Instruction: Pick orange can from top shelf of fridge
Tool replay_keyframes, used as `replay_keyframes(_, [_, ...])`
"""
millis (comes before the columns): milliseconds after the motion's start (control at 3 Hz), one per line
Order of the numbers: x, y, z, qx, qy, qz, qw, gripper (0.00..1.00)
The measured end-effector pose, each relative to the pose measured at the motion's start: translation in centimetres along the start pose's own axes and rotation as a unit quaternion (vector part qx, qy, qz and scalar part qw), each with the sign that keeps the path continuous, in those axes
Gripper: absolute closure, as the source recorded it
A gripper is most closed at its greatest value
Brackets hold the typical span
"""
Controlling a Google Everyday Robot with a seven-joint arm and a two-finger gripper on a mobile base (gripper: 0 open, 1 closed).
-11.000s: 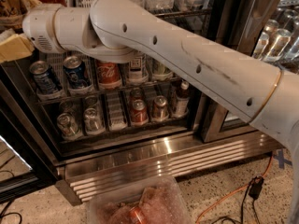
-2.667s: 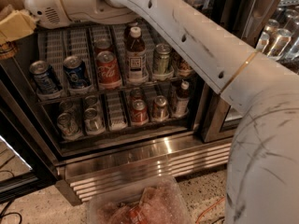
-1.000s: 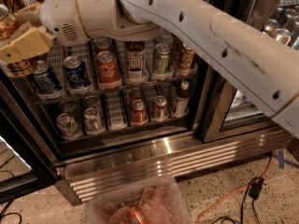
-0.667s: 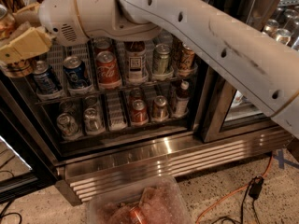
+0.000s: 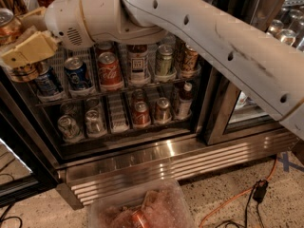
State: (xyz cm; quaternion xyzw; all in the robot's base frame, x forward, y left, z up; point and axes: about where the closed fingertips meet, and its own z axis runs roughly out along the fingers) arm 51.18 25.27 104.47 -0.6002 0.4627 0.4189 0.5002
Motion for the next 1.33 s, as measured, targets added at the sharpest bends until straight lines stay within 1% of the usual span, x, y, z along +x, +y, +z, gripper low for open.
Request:
replay_keyframes(333, [0.7, 0.0, -0.4, 0.005, 0.004, 0.009, 0.9999, 1.00])
replay_keyframes(667, [1.6, -0.1, -1.2, 0.017, 0.010, 0.020, 0.9996, 1.00])
replay_keyframes(1000, [2.4, -0.2, -2.3, 0.035, 0.020, 0.029, 0.9988, 1.00])
replay_keyframes(1333, [2.4, -0.2, -2.3, 0.035, 0.020, 0.029, 0.9988, 1.00])
